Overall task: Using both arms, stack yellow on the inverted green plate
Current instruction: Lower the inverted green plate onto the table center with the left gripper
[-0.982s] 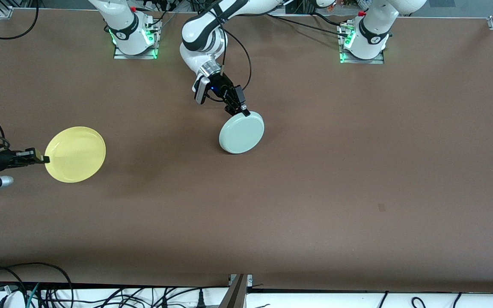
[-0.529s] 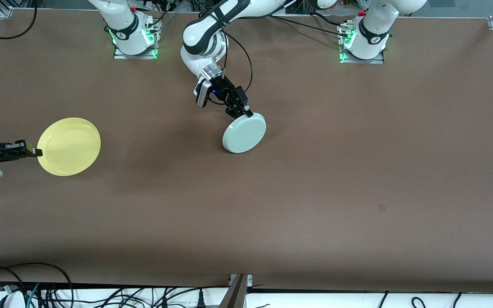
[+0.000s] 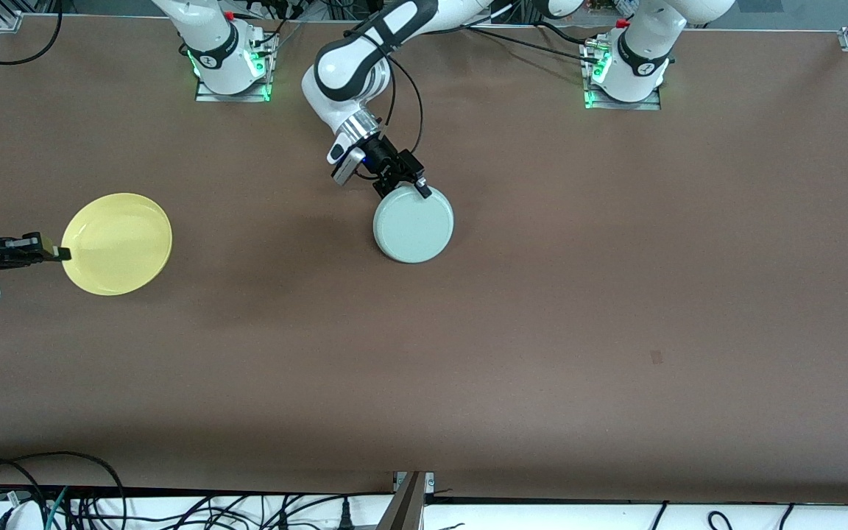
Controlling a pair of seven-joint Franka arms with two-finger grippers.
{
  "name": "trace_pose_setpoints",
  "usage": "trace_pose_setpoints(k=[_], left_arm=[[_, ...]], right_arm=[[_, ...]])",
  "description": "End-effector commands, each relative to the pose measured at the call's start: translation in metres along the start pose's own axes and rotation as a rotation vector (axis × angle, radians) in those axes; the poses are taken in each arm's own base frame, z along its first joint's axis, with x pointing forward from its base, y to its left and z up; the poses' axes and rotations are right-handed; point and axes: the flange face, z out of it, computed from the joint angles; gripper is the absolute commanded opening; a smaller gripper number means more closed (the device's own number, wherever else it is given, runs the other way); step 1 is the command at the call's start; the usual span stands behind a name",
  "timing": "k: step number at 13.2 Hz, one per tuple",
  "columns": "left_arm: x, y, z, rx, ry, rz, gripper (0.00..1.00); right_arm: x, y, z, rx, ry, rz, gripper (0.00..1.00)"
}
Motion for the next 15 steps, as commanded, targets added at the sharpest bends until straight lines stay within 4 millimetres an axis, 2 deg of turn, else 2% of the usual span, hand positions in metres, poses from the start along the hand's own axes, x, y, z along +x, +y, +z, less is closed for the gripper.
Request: trace_pose_setpoints(k=[1, 3, 5, 7, 11, 15], left_arm=[[0.044, -0.042, 0.002, -0.197, -0.145, -0.089, 1.00], [0.054, -0.050, 0.004, -0.312, -0.243, -0.128, 1.00], [0.065, -0.054, 0.008, -0.413, -0.313, -0.168, 1.00], [0.078, -0.059, 0.014, -0.507, -0.355, -0.214, 1.00], [0.093, -0.054, 0.016, -0.725, -0.463, -0.315, 1.00], [0.111, -0.059, 0.027, -0.877, -0.538, -0.405, 1.00]], right_arm=[[0.005, -0.031, 0.004, 0.003, -0.040, 0.051, 0.00], [0.005, -0.034, 0.010, 0.011, -0.063, 0.054, 0.00], [0.013, -0.053, 0.020, 0.000, -0.085, 0.081, 0.00], [0.015, -0.052, 0.039, 0.007, -0.107, 0.106, 0.00], [0.021, -0.051, 0.076, 0.003, -0.121, 0.110, 0.00], [0.015, -0.051, 0.091, 0.003, -0.115, 0.117, 0.00]])
